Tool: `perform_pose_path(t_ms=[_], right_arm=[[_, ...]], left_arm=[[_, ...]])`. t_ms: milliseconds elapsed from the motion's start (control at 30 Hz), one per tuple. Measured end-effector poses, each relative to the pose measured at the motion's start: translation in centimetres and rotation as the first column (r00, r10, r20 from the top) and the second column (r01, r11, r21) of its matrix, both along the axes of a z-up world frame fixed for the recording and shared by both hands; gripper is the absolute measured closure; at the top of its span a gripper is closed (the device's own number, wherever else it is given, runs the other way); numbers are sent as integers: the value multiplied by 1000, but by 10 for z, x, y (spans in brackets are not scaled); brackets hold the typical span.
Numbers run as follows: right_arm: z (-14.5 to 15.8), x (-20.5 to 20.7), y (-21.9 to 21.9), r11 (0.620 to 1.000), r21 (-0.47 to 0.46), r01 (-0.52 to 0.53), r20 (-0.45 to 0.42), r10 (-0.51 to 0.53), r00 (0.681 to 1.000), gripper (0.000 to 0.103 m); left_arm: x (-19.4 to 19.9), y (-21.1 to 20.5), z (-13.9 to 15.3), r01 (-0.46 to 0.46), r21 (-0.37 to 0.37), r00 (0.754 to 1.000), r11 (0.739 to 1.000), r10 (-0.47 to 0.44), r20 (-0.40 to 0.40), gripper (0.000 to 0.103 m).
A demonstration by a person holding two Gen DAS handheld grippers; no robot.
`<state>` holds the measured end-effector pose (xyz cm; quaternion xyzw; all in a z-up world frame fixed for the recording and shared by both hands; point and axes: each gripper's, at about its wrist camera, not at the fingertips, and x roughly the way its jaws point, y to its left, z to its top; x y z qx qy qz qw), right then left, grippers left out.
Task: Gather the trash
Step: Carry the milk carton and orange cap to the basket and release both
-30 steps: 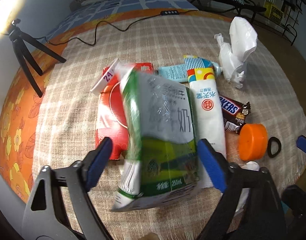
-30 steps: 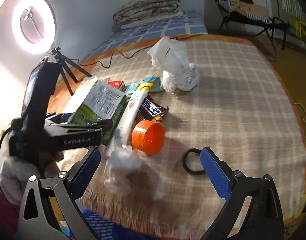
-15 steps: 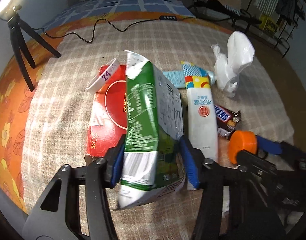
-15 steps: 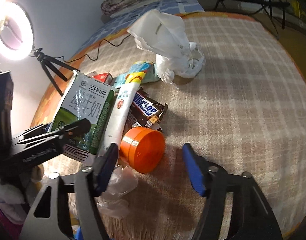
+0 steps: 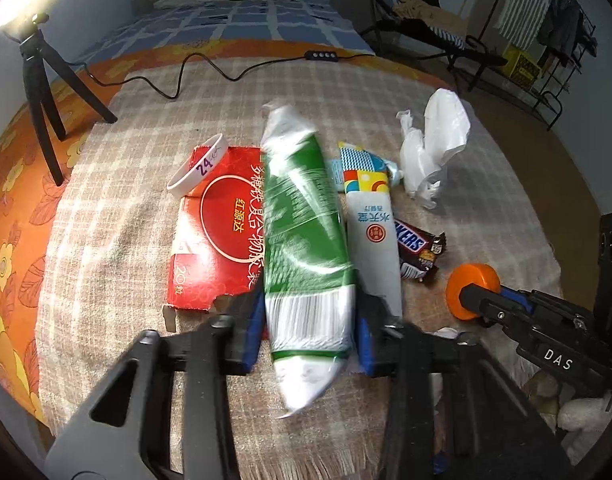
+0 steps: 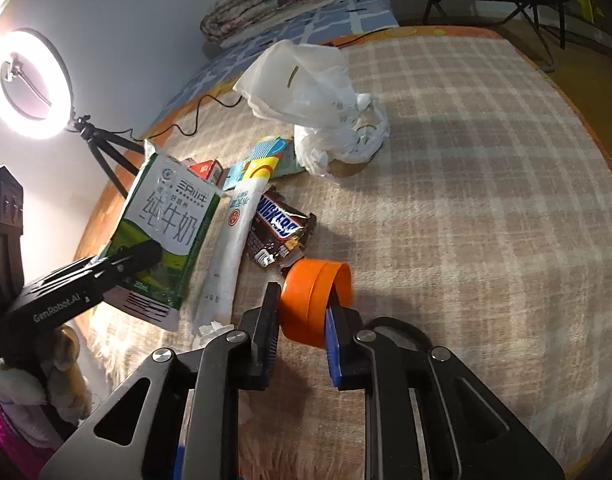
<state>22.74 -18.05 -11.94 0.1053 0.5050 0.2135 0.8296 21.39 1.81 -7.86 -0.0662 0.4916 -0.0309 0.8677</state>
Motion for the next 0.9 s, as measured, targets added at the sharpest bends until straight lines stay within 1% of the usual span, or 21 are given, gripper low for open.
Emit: perform_pose_path(t_ms=[167, 267, 433, 633, 767, 900], right_arm=[[9, -6, -4, 1000, -16, -7, 35, 7, 999, 90], [17, -10, -2, 1000, -25, -16, 63, 17, 998, 90], [33, -22, 3, 999, -24, -46, 103, 48, 994, 90], [53, -42, 8, 995, -19, -93, 147, 95, 985, 90], [62, -54, 9, 993, 4, -114, 154, 112, 982, 90], [72, -76, 9, 990, -3, -140, 173, 139, 975, 90]], left_arm=[[-5, 4, 9, -13, -16, 1000, 1000, 14, 26, 72], [-10, 10, 19, -17, -35, 999, 999, 19, 45, 72], [-24, 14, 34, -18, -44, 997, 999, 21, 71, 72], [-53, 21, 48, -19, -36, 995, 999, 23, 100, 72], [-72, 27, 51, -27, -39, 995, 999, 31, 100, 72], [-97, 29, 54, -20, -45, 995, 999, 24, 97, 72]])
